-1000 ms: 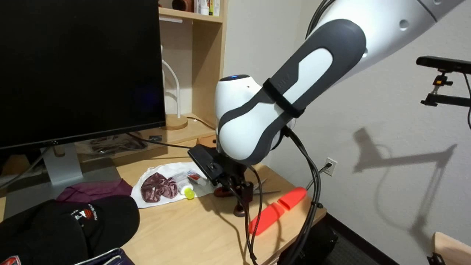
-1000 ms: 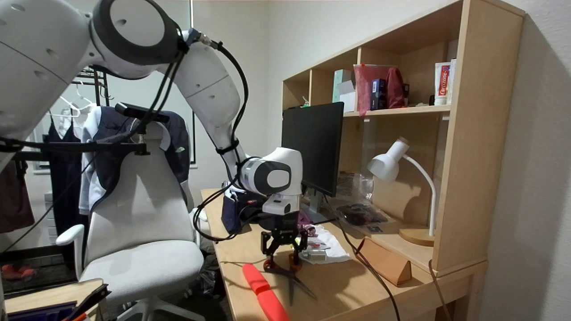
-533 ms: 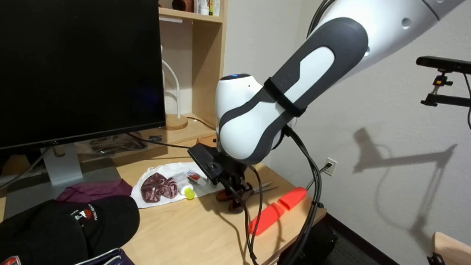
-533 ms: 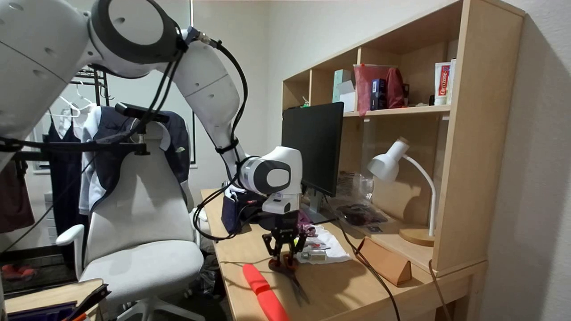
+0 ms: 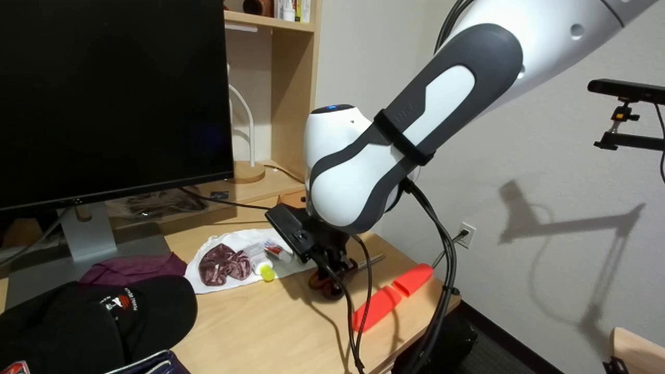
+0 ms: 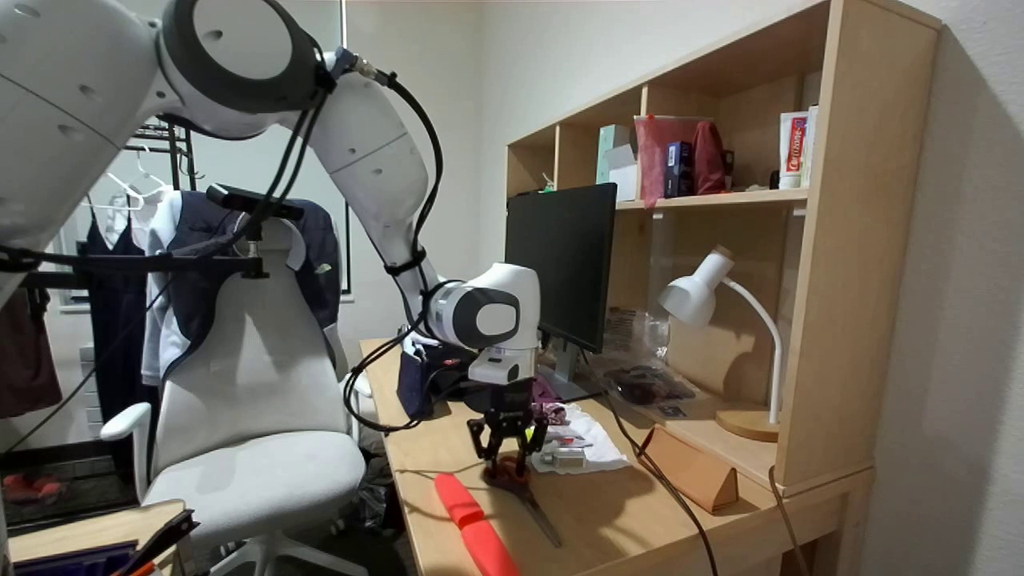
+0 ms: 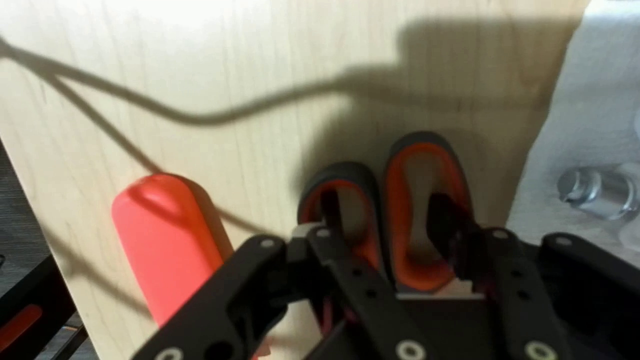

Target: Move the scissors to the right

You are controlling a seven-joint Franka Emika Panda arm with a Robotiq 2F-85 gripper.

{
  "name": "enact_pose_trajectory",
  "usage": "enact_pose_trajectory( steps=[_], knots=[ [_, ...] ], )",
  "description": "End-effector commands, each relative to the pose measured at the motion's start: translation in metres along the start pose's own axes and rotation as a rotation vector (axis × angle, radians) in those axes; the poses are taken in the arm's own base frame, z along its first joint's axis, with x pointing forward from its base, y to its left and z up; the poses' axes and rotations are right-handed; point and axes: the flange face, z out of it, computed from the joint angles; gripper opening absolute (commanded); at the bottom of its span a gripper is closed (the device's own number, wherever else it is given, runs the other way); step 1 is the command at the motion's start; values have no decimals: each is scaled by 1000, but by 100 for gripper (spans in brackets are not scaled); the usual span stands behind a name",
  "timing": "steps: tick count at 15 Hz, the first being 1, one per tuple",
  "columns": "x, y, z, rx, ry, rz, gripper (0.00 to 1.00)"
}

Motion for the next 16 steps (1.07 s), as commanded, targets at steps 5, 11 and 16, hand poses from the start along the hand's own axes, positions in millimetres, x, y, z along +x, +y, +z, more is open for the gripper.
enact_pose_trajectory(
  steps=[5, 11, 16],
  knots=[
    [2, 10, 0, -5, -12, -27, 34],
    [2, 10, -6, 4, -11, -28, 2],
    [0, 14, -14, 5, -8, -32, 5]
  ],
)
